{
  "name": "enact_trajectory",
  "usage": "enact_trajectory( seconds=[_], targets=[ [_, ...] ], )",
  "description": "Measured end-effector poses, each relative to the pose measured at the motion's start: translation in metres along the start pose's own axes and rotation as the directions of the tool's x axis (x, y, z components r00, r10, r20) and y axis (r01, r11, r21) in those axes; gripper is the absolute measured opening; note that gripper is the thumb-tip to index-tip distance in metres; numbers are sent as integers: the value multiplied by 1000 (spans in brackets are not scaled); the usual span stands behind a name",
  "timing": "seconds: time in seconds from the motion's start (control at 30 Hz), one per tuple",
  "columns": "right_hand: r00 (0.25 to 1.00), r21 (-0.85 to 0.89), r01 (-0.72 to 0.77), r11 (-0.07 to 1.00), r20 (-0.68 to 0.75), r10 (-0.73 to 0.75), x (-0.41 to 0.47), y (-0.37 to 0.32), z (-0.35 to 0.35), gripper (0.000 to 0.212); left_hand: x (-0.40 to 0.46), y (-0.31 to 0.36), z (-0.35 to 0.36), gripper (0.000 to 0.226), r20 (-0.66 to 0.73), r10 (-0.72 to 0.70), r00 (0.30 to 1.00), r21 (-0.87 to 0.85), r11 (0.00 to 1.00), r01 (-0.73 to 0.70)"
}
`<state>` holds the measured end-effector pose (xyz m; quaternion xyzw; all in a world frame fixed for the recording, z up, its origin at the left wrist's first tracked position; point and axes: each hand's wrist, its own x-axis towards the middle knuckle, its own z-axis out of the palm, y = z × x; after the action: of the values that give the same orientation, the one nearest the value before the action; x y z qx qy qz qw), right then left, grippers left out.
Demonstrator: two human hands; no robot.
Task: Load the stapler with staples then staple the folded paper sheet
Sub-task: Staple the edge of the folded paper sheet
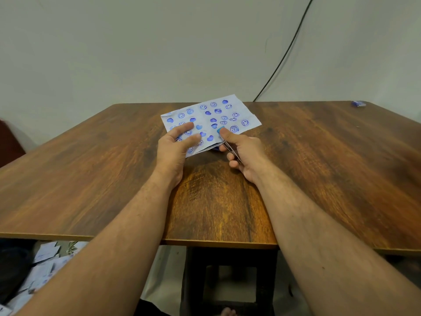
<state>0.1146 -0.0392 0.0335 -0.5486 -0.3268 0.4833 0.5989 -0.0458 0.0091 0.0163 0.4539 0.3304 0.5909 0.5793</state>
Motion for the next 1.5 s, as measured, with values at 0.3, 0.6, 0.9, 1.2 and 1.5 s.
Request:
enact_trajectory(
  seconds=[0.3,0.6,0.9,1.2,1.5],
  targets=[
    [995,-49,6,999,104,-1,-1,3,1,36,-4,1,1,56,-16,85,996,75,994,-83],
    [999,-83,4,997,51,0,-2,1,3,32,-6,3,2,55,2,88,996,83,993,-87],
    [1000,-145,30,989,-3,-30,0,3,5,30,-3,1,1,54,4,80,997,86,993,-80],
    [989,27,68,997,-131,-64,4,-3,-16,29,4,0,-3,60,-54,-8,999,4,1000,8],
    [984,25,67,997,-170,-62,9,-7,-33,29,0,4,-1,59,-43,-52,998,33,998,53]
  ],
)
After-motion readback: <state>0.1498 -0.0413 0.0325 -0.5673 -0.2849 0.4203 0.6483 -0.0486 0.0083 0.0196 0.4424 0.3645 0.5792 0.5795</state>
